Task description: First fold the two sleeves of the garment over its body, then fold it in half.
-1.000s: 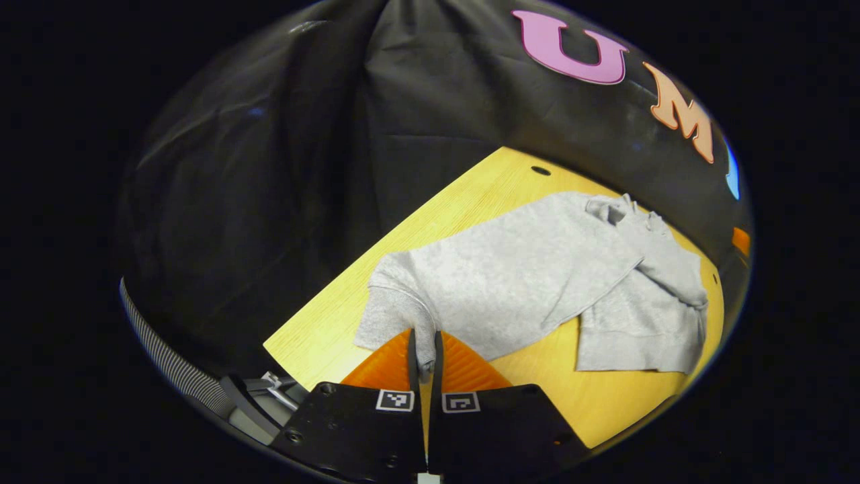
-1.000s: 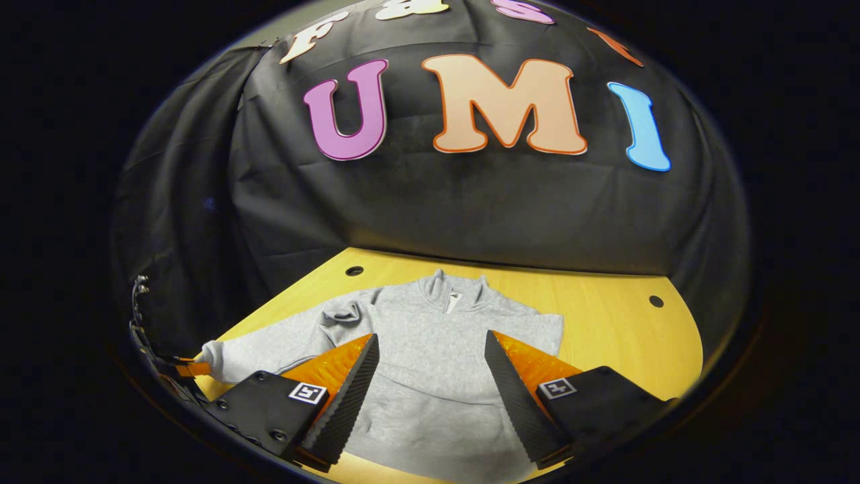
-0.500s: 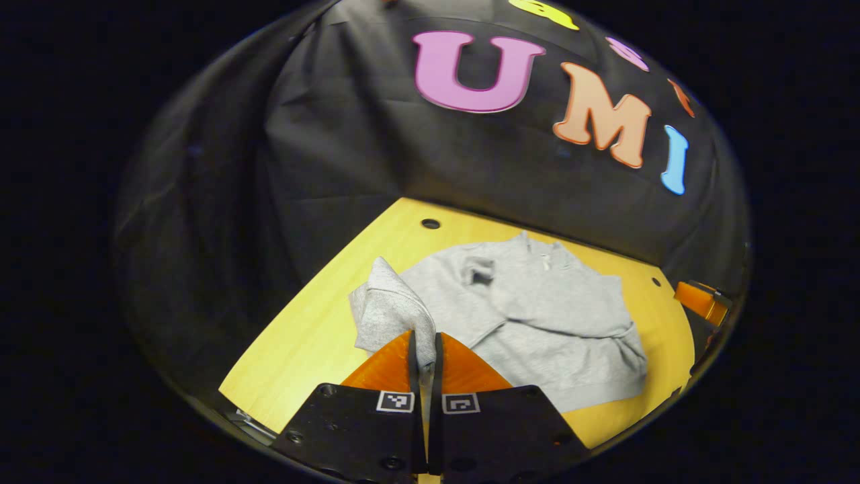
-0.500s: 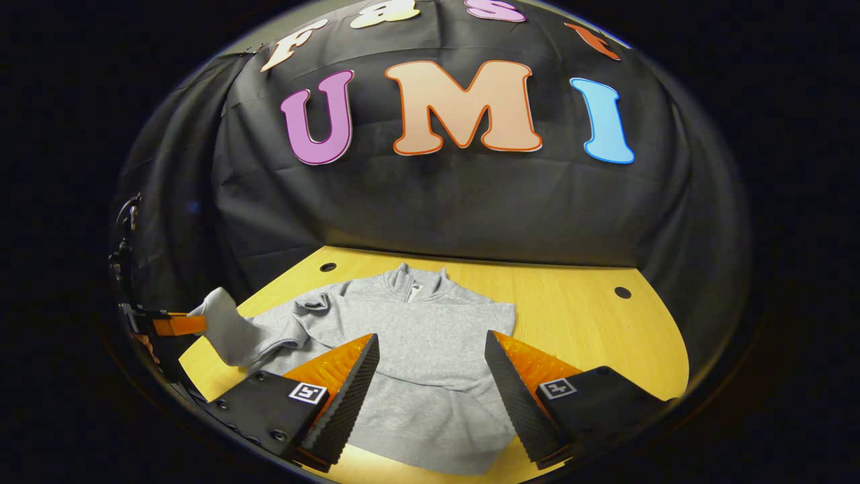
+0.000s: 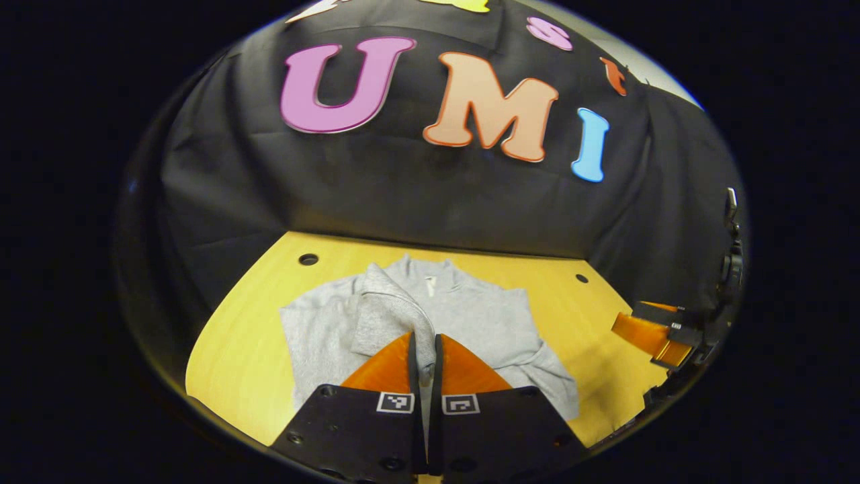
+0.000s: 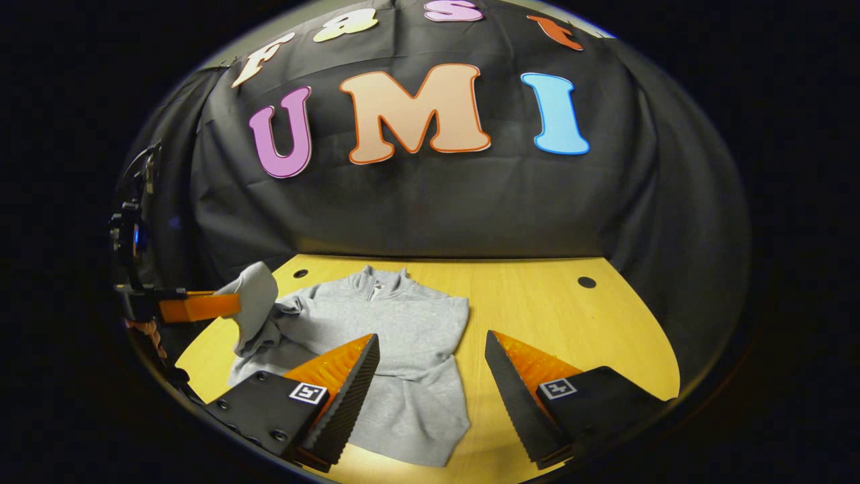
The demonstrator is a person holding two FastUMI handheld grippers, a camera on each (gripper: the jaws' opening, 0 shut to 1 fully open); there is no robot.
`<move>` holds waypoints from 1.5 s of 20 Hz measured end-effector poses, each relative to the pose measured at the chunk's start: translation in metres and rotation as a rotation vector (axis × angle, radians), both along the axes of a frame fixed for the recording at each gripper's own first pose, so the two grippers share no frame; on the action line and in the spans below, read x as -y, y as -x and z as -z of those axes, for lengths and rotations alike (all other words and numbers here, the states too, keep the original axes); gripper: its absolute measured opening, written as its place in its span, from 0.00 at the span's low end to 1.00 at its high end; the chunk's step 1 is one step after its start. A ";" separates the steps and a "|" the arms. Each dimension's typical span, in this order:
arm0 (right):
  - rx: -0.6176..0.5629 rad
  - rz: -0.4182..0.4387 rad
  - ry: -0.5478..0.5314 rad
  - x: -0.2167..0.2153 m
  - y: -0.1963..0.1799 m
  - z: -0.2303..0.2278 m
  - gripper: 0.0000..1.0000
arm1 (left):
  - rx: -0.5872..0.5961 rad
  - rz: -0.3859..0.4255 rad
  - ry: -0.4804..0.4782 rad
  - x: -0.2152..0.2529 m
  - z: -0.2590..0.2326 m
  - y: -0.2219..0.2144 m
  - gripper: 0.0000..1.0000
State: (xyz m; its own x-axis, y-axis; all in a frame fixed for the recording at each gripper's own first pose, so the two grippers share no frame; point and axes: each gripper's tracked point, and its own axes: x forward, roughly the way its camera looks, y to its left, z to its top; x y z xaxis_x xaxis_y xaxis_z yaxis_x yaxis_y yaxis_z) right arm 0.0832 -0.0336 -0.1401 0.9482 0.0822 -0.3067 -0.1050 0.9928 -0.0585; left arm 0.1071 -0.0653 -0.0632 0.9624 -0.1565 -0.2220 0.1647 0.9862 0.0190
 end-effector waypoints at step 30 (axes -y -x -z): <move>-0.104 0.109 -0.031 0.096 -0.008 0.036 0.98 | -0.074 0.372 -0.105 0.218 0.082 -0.148 0.55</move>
